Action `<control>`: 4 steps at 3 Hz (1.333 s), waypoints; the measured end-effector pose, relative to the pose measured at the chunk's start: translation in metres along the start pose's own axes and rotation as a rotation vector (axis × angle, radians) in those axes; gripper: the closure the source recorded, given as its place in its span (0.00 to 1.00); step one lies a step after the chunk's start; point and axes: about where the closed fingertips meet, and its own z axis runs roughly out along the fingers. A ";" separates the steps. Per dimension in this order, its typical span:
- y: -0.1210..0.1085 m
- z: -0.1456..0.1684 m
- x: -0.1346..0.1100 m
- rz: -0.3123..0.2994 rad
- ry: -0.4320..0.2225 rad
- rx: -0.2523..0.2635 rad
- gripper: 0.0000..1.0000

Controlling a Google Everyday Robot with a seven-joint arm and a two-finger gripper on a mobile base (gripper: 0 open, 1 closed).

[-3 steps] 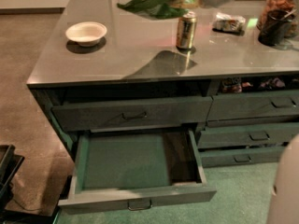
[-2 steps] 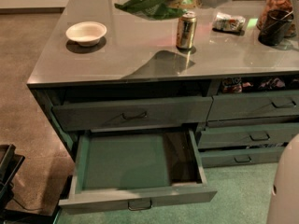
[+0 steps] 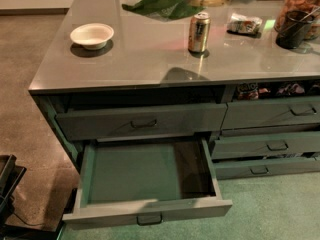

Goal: Place green rice chip bag into middle drawer

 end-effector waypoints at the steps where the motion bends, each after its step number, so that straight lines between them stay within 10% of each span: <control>1: -0.006 -0.034 -0.059 -0.047 -0.054 0.010 1.00; 2: -0.002 -0.062 -0.127 -0.073 -0.073 -0.001 1.00; 4: 0.024 -0.082 -0.138 -0.028 -0.037 -0.024 1.00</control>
Offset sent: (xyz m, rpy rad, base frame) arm -0.2458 -0.0373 0.0234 -0.0506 -0.0171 0.0910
